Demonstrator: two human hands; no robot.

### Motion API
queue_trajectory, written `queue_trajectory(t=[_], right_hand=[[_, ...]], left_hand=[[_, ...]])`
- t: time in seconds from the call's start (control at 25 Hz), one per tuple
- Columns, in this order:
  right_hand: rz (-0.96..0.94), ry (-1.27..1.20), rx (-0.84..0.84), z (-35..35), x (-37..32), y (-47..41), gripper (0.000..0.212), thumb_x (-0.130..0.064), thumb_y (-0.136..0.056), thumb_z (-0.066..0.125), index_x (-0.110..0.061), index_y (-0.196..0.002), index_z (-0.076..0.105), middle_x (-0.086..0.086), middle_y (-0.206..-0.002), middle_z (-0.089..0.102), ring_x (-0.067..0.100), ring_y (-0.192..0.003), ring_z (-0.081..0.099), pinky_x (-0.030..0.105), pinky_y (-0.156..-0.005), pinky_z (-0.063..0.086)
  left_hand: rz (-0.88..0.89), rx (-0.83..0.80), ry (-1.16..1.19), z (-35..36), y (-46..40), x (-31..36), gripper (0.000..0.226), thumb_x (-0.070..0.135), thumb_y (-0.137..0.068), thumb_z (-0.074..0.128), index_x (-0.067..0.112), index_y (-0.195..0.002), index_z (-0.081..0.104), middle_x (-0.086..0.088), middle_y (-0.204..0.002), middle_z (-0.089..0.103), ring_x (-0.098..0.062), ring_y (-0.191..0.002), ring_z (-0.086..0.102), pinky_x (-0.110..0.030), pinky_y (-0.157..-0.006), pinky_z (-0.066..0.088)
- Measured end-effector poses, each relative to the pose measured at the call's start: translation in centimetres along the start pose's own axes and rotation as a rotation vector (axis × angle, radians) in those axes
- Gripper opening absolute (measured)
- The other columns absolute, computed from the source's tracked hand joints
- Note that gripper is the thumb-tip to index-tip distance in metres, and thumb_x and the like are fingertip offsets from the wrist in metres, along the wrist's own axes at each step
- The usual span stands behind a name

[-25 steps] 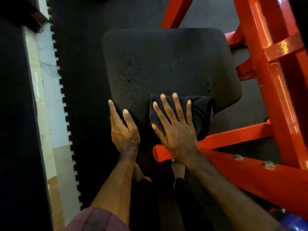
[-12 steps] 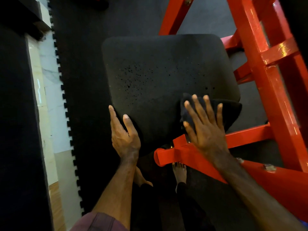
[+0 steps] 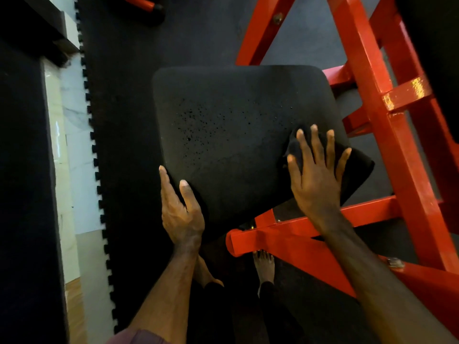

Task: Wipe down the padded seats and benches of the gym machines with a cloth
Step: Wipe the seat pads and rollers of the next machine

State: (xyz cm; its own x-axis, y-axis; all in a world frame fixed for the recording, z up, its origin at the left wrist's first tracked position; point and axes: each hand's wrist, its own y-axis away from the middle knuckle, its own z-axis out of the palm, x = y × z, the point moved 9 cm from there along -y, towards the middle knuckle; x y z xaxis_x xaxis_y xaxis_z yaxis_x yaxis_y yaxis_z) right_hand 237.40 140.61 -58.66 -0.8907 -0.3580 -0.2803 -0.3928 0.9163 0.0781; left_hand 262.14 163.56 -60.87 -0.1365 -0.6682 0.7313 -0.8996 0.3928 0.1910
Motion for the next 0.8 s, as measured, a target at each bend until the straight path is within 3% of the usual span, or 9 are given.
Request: queue_trajectory(t=[0.08,0.2,0.24,0.36,0.44,0.52,0.64,0.72,0.8], right_hand=[[0.008,0.016,0.0,0.2,-2.2,-1.9,0.063,-0.055,-0.111,0.026,-0.029,-0.168,0.019,0.001,-0.177,0.004,0.032,-0.163,-0.008,0.068,-0.126,-0.005],[-0.366,0.104,-0.038,0.2,-2.6,1.0,0.063,-0.054,-0.111,0.028,-0.028,-0.168,0.02,-0.001,-0.177,0.003,0.03,-0.163,-0.004,0.071,-0.125,0.005],[-0.409,0.119,-0.053,-0.2,-0.9,2.2,0.064,-0.054,-0.11,0.027,-0.027,-0.168,0.02,-0.002,-0.177,0.004,0.028,-0.163,-0.003,0.071,-0.124,0.008],[-0.111,0.04,-0.019,-0.9,3.0,0.2,0.065,-0.056,-0.108,0.026,-0.031,-0.168,0.019,-0.004,-0.177,0.004,0.025,-0.163,-0.007,0.07,-0.125,0.001],[0.076,-0.02,-0.007,-0.4,1.2,-2.8,0.065,-0.058,-0.107,0.026,-0.033,-0.167,0.019,-0.003,-0.177,0.005,0.029,-0.163,-0.009,0.072,-0.124,-0.004],[-0.019,0.027,-0.008,0.0,-1.9,-3.4,0.064,-0.057,-0.108,0.028,-0.033,-0.167,0.019,-0.002,-0.177,0.006,0.032,-0.163,-0.006,0.071,-0.124,-0.004],[-0.352,0.112,-0.053,0.1,-1.1,0.2,0.064,-0.056,-0.109,0.028,-0.032,-0.167,0.02,-0.005,-0.177,0.004,0.026,-0.163,-0.003,0.071,-0.125,0.005],[-0.24,0.081,-0.039,-0.7,2.5,0.0,0.065,-0.059,-0.107,0.026,-0.034,-0.167,0.019,-0.008,-0.177,0.004,0.024,-0.163,-0.003,0.071,-0.125,0.006],[0.034,-0.017,-0.011,-1.0,3.6,-3.2,0.066,-0.063,-0.105,0.024,-0.039,-0.166,0.018,-0.01,-0.177,0.003,0.028,-0.163,-0.005,0.073,-0.124,0.003]], left_hand=[[0.0,0.003,0.002,0.0,0.0,-0.1,0.066,0.057,-0.107,0.033,0.038,-0.168,0.014,0.005,-0.171,0.029,-0.01,-0.152,0.032,-0.03,-0.112,0.026],[-0.005,0.002,-0.003,-0.1,0.1,0.0,0.067,0.059,-0.106,0.031,0.038,-0.168,0.014,0.005,-0.172,0.029,-0.007,-0.151,0.03,-0.028,-0.112,0.025],[-0.005,-0.003,-0.01,-0.1,0.1,0.1,0.067,0.059,-0.107,0.031,0.039,-0.168,0.013,0.005,-0.172,0.029,-0.004,-0.149,0.028,-0.028,-0.111,0.025],[-0.01,-0.012,-0.024,-0.1,0.0,0.0,0.065,0.059,-0.107,0.031,0.042,-0.167,0.012,0.007,-0.171,0.028,0.003,-0.142,0.025,-0.029,-0.11,0.027],[-0.006,-0.007,-0.022,0.0,0.0,0.0,0.064,0.059,-0.107,0.031,0.042,-0.167,0.012,0.008,-0.171,0.028,0.004,-0.141,0.025,-0.029,-0.11,0.027],[-0.019,-0.007,-0.018,-0.1,-0.1,0.1,0.066,0.059,-0.107,0.031,0.04,-0.167,0.013,0.007,-0.171,0.028,0.004,-0.141,0.024,-0.029,-0.11,0.027],[-0.029,-0.015,-0.025,-0.3,0.2,0.4,0.068,0.061,-0.105,0.03,0.039,-0.167,0.014,0.007,-0.171,0.028,0.004,-0.14,0.024,-0.029,-0.11,0.026],[-0.038,-0.016,-0.017,-0.2,0.2,0.3,0.069,0.062,-0.105,0.03,0.04,-0.167,0.013,0.007,-0.171,0.028,0.004,-0.14,0.024,-0.03,-0.11,0.027],[-0.047,-0.018,-0.011,-0.1,0.0,0.0,0.069,0.064,-0.104,0.03,0.042,-0.167,0.012,0.008,-0.172,0.027,0.003,-0.14,0.024,-0.032,-0.11,0.027]])
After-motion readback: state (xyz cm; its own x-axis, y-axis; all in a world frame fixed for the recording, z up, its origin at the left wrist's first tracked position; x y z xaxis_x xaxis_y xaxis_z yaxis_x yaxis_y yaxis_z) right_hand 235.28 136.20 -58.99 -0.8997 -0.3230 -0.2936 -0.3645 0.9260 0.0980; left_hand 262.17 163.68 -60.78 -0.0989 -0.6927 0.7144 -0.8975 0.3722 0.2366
